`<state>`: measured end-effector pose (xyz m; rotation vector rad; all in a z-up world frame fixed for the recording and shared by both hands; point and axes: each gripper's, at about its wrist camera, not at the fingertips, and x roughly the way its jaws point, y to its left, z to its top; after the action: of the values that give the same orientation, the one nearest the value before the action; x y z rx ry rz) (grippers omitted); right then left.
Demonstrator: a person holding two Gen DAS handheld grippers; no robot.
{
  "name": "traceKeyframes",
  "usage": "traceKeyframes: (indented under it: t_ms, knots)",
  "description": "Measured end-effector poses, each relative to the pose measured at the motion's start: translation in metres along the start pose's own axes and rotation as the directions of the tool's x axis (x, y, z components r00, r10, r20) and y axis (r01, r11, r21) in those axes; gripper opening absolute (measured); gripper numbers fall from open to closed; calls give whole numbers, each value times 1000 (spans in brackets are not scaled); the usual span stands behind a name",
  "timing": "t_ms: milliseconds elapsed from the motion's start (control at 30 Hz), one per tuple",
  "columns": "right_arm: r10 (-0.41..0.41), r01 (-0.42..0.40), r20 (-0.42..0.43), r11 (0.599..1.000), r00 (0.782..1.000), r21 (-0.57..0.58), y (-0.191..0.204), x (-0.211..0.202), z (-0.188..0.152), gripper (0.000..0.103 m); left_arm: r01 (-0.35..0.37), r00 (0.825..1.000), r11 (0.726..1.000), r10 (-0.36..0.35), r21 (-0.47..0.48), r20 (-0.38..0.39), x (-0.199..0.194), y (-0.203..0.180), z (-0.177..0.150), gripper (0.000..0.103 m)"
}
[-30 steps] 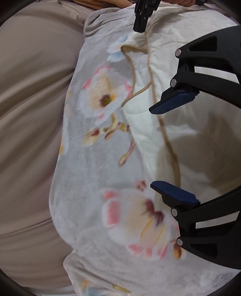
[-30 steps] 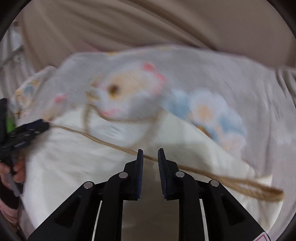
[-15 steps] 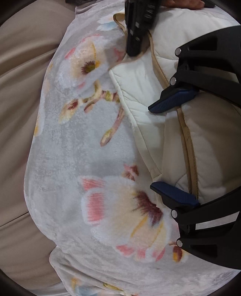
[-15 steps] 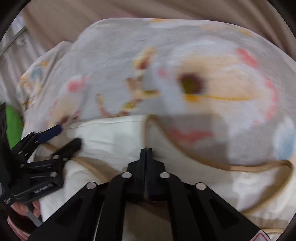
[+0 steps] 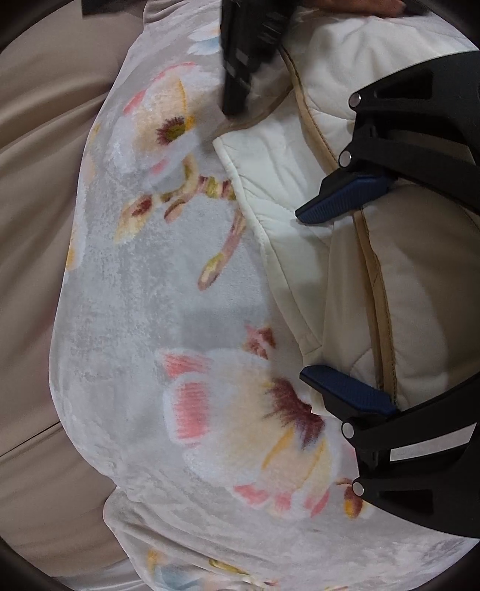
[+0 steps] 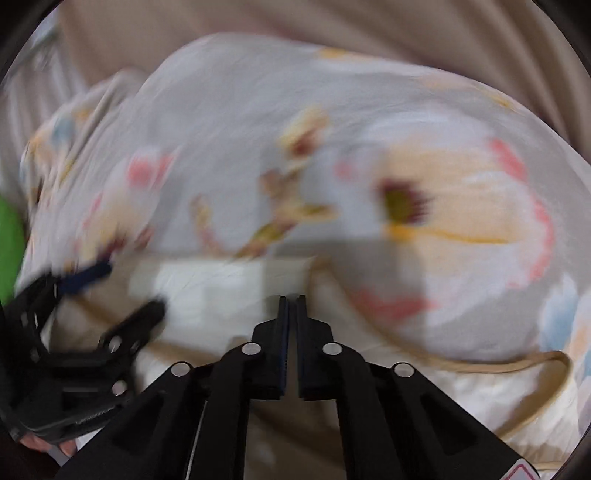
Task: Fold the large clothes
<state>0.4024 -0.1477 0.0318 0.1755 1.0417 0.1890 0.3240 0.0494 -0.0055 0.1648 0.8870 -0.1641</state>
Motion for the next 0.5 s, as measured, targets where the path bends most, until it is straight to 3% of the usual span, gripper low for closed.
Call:
traceKeyframes:
  t_ms: [33, 100, 200, 267, 367, 433, 500]
  knots:
    - [-42, 41, 34, 998, 999, 46, -17, -15, -2, 9, 0, 1000, 1000, 0, 2, 2, -4, 0, 0, 76]
    - [-47, 38, 88, 995, 995, 96, -48, -48, -14, 12, 16, 999, 1000, -17, 8, 35, -24, -1, -1, 76]
    - [-116, 93, 164, 985, 980, 144, -108, -106, -51, 14, 164, 983, 986, -166, 31, 84, -65, -18, 8, 76]
    - [-153, 121, 157, 974, 976, 193, -147, -128, -75, 17, 259, 959, 962, -266, 83, 95, -86, -50, 21, 76]
    - [-129, 109, 66, 963, 989, 247, -189, -122, -102, 16, 379, 920, 907, -391, 184, 31, -89, -120, 39, 76]
    - [-145, 139, 7, 956, 989, 258, -201, -111, -120, 10, 429, 902, 878, -430, 213, -43, -70, -168, 52, 76]
    - [-96, 86, 22, 954, 995, 287, -208, -107, -135, 9, 449, 894, 869, -435, 210, -110, -40, -205, 61, 76]
